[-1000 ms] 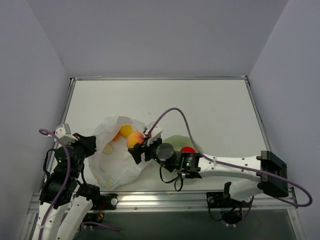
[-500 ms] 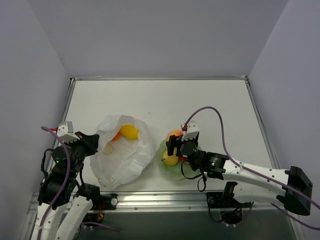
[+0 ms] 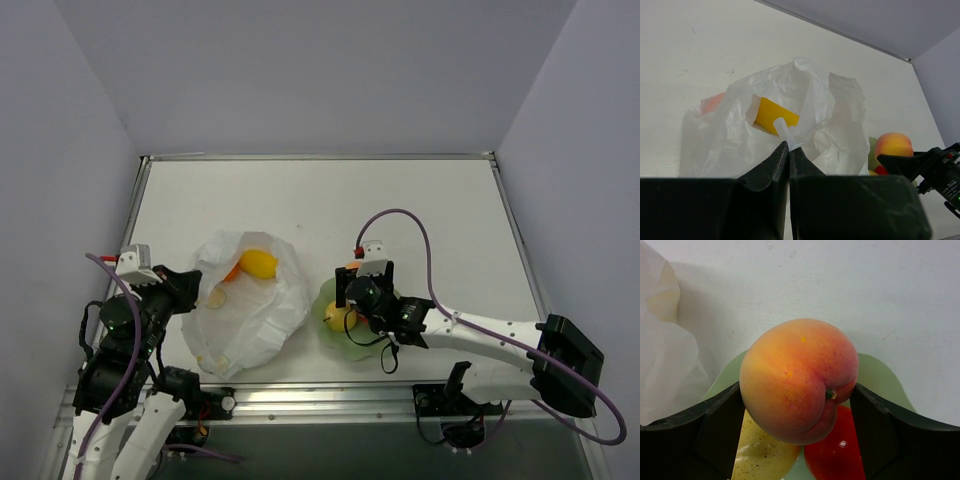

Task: Take the fake fruits out of the plastic bag

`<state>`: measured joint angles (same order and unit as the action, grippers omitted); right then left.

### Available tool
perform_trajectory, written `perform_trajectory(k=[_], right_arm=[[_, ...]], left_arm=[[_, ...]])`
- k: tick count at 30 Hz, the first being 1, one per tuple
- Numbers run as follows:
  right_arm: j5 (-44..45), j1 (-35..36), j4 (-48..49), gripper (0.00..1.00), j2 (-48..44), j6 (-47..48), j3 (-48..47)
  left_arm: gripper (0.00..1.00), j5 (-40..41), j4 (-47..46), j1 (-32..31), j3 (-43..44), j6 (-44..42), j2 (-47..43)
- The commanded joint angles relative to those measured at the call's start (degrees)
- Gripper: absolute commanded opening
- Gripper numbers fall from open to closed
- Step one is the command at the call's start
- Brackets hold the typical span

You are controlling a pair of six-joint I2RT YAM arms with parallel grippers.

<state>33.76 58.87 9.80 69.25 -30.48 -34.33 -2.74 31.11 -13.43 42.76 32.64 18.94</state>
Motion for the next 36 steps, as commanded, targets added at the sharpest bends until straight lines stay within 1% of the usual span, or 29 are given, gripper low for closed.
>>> perform_trajectory(k=[1,2,3,5,6,7,8,10,11,14,19,20,22,23,24,26,27,28,30,31,33,34,36], right_arm=[[2.7,-0.7,0.0,0.55,-0.2,-1.8,-0.3],[2.5,-0.7,-0.6,0.57,0.1,-1.9,-0.4],[2.1,-0.7,-0.9,0.62,0.3,-2.3,-0.7],[1.6,-0.6,-1.7,0.68,-0.1,-2.5,-0.7],[1.2,-0.6,-2.0,0.7,-0.4,-2.5,-0.7],[1.4,-0.6,-2.4,0.71,-1.3,-2.7,-0.7],[1.5,-0.6,-3.3,0.76,-1.9,-2.8,-0.7],[1.1,-0.6,-3.9,0.82,-3.8,-2.6,-0.8],[0.6,-0.6,-4.7,0.86,-4.4,-2.4,-1.0],[-0.2,-0.2,-6.3,0.91,-6.6,-1.9,-2.1],[-2.4,0.4,-7.6,0.91,-8.5,0.8,-4.6],[-2.8,0.5,-7.7,0.83,-8.4,1.3,-5.8],[-4.0,2.7,-6.1,0.7,-7.4,3.2,-7.6],[-6.0,3.9,-5.0,0.47,-6.5,6.2,-10.1],[-7.3,6.3,-4.0,0.33,-4.0,7.8,-11.9],[-9.8,9.2,0.1,0.16,-0.3,10.9,-15.4],[-13.4,11.3,1.7,0.15,4.3,14.3,-19.0],[-15.6,11.9,2.9,0.15,6.8,15.5,-20.9],[-19.7,12.8,5.7,0.18,12.1,18.8,-24.6],[-20.7,13.5,8.2,0.2,16.7,20.2,-27.4],[-22.3,13.4,10.3,0.21,21.2,22.2,-30.0],[-23.6,13.0,10.7,0.22,25.4,23.8,-33.1],[-25.1,11.5,10.6,0.22,29.4,24.9,-36.3]], left_arm=[[0.02,-2.2,-1.4,0.2,0.8,-1.3,0.0],[0.02,-2.3,-1.4,0.2,0.8,-1.3,0.0],[0.03,-2.3,-1.3,0.2,1.0,-1.3,0.0],[0.02,-2.3,-1.2,0.2,1.2,-1.4,0.0],[0.02,-2.3,-1.1,0.2,1.4,-1.4,0.0],[0.02,-2.4,-1.1,0.2,1.4,-1.4,0.0],[0.02,-2.4,-1.1,0.2,1.5,-1.4,0.0],[0.02,-2.4,-1.1,0.2,1.9,-1.4,0.3],[0.03,-2.6,-1.1,0.2,2.1,-1.4,0.4],[0.03,-2.6,-1.3,0.2,2.4,-1.3,0.8],[0.02,-2.8,-1.4,0.2,1.8,-0.7,0.7],[0.02,-2.9,-1.5,0.2,1.6,-0.7,0.7],[0.02,-3.1,-1.5,0.2,1.7,-0.6,0.7],[0.02,-3.0,-1.5,0.2,1.9,-0.7,0.7],[0.02,-3.0,-1.6,0.2,2.1,-0.7,0.9],[0.02,-2.9,-1.7,0.2,2.5,-1.2,1.4],[0.02,-2.8,-1.7,0.2,2.8,-1.3,1.8],[0.02,-2.8,-1.7,0.2,2.9,-1.5,2.0],[0.02,-2.8,-1.6,0.2,3.1,-1.8,2.1],[0.02,-2.8,-1.5,0.2,3.2,-2.0,2.2],[0.02,-2.5,-1.2,0.2,3.6,-2.2,2.1],[0.02,-2.2,-1.1,0.2,4.2,-2.6,2.1],[0.02,-0.9,-1.2,0.2,4.8,-2.9,1.8]])
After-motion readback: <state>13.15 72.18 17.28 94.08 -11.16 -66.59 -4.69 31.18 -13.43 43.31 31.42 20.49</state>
